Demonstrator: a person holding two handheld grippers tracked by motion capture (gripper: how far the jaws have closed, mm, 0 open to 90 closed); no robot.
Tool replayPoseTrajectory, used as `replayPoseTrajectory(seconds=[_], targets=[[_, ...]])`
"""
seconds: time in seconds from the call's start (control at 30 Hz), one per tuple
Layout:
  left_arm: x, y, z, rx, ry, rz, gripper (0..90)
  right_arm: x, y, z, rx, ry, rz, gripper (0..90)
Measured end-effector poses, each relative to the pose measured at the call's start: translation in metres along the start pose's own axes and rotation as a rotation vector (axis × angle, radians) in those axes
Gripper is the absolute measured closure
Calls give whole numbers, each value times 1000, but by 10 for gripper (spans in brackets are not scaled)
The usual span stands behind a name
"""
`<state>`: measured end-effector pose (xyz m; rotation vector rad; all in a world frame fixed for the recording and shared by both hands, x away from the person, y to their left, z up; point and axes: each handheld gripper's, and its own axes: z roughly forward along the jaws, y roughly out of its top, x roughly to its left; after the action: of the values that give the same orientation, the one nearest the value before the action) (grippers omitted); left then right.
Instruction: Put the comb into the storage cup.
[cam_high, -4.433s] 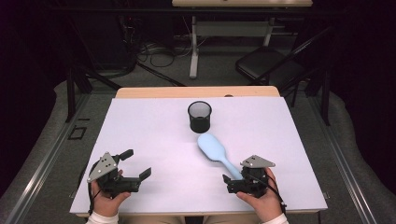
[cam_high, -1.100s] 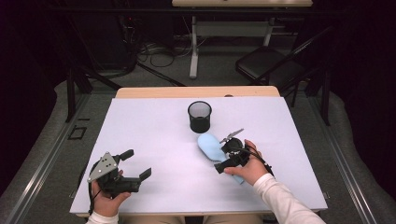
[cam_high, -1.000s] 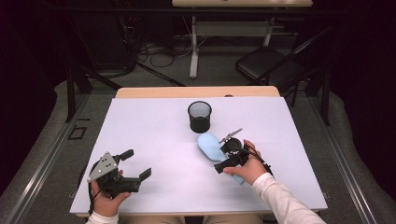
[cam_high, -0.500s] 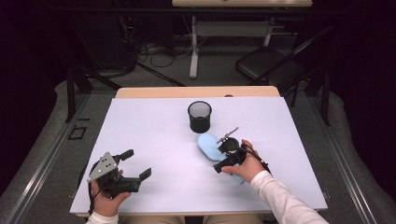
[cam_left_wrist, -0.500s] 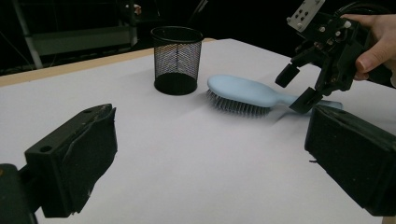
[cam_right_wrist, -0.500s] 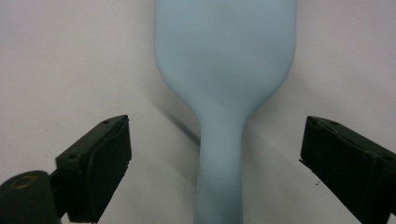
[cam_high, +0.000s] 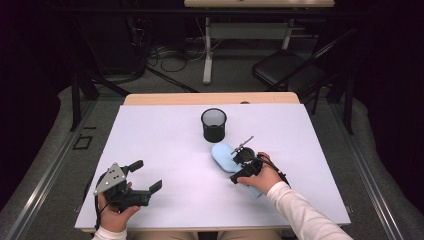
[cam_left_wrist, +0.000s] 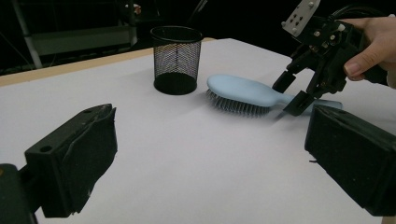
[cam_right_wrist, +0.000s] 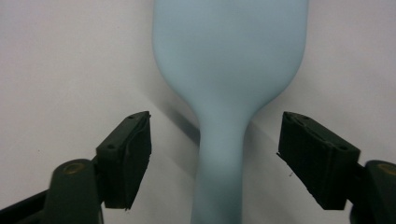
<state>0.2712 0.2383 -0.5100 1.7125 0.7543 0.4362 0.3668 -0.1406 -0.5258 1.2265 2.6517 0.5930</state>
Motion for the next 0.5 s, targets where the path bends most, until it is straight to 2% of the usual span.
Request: replayPoseTrajectory(seconds=[0.1,0.13,0.17,0.2,0.23,0.3,0.5], targets=[[0,0,0,0,-1,-1,23,-2,1,0,23,0,0,338],[0,0,0,0,0,-1,23,-2,0,1,8,0,3,362],[0,0,0,-1,2,-1,23,-3,1,0,19,1,-3,383],[0,0,0,1,-1,0,23,-2,0,0,3,1,11,390],[0,0,0,1,6,0,24,-3,0,-1,15,0,1,396],[0,0,0,1,4,0,23,-4,0,1,5,3,6,399],[0,0,0,1,2,-1,23,-4,0,1,36,9,20,437]])
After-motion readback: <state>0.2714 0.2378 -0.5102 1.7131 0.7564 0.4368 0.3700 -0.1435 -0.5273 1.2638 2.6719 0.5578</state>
